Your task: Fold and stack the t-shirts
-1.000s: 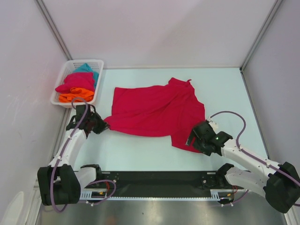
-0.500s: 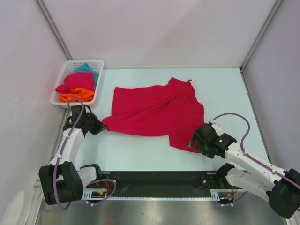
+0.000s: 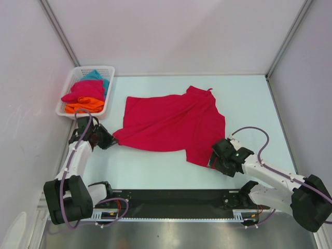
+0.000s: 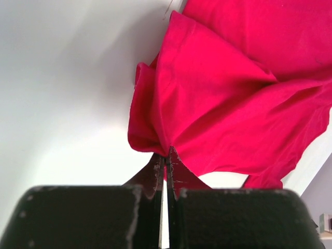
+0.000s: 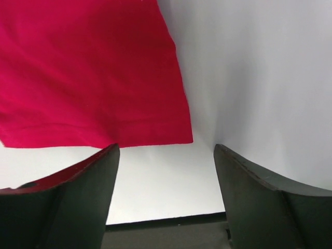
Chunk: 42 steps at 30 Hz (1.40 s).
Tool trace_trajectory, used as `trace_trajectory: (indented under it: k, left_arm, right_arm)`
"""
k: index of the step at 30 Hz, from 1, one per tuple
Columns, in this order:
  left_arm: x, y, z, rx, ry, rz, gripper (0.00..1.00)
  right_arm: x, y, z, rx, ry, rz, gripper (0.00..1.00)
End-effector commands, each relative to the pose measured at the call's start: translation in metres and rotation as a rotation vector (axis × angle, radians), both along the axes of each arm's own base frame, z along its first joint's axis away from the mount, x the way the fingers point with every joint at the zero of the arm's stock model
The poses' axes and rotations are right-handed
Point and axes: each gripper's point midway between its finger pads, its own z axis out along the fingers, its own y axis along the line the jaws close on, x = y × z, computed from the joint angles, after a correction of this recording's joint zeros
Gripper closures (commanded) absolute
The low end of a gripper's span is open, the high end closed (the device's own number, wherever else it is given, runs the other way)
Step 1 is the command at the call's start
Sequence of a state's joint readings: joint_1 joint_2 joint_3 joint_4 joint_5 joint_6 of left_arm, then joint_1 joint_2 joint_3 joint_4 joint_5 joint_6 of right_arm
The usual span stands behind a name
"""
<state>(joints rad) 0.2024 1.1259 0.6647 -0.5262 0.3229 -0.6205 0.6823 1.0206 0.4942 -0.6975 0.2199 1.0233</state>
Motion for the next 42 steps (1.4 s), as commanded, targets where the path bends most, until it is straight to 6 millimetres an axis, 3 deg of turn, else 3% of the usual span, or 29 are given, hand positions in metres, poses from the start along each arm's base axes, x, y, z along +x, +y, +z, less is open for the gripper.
trace_trajectory:
  k: [1,7,10,13,14,18,23,32,39,42]
  left_arm:
    - [0.016,0.003,0.021,0.002,-0.082,-0.027,1.00]
    - [0.013,0.002,0.018,-0.003,-0.076,-0.037,1.00]
    - [0.012,0.001,0.014,-0.003,-0.067,-0.042,1.00]
    - [0.010,0.000,0.009,-0.009,-0.062,-0.047,1.00]
    - [0.010,0.000,0.008,-0.013,-0.061,-0.047,1.00]
    - [0.009,-0.002,0.007,-0.028,-0.062,-0.053,1.00]
    - [0.006,-0.005,0.022,-0.031,-0.096,-0.064,1.00]
    - [-0.009,-0.014,0.049,-0.041,-0.138,-0.109,1.00]
    - [-0.020,-0.025,0.090,-0.065,-0.219,-0.143,1.00]
    - [-0.026,-0.031,0.109,-0.084,-0.244,-0.161,1.00]
  right_arm:
    - [0.012,0.016,-0.002,0.045,-0.040,0.003,0.24]
    - [0.017,0.027,-0.010,0.060,-0.031,0.044,0.37]
    - [0.018,0.035,-0.010,0.081,-0.034,0.072,0.59]
    - [0.017,0.040,-0.007,0.098,-0.040,0.085,0.95]
    - [0.018,0.039,-0.005,0.097,-0.047,0.083,1.00]
    - [0.014,0.035,0.010,0.088,-0.075,0.072,1.00]
    - [0.011,0.026,0.050,0.107,-0.161,0.051,1.00]
    - [-0.006,-0.013,0.105,0.089,-0.257,-0.031,1.00]
    - [-0.006,-0.028,0.147,0.074,-0.325,-0.068,1.00]
    - [-0.003,-0.033,0.155,0.065,-0.360,-0.079,1.00]
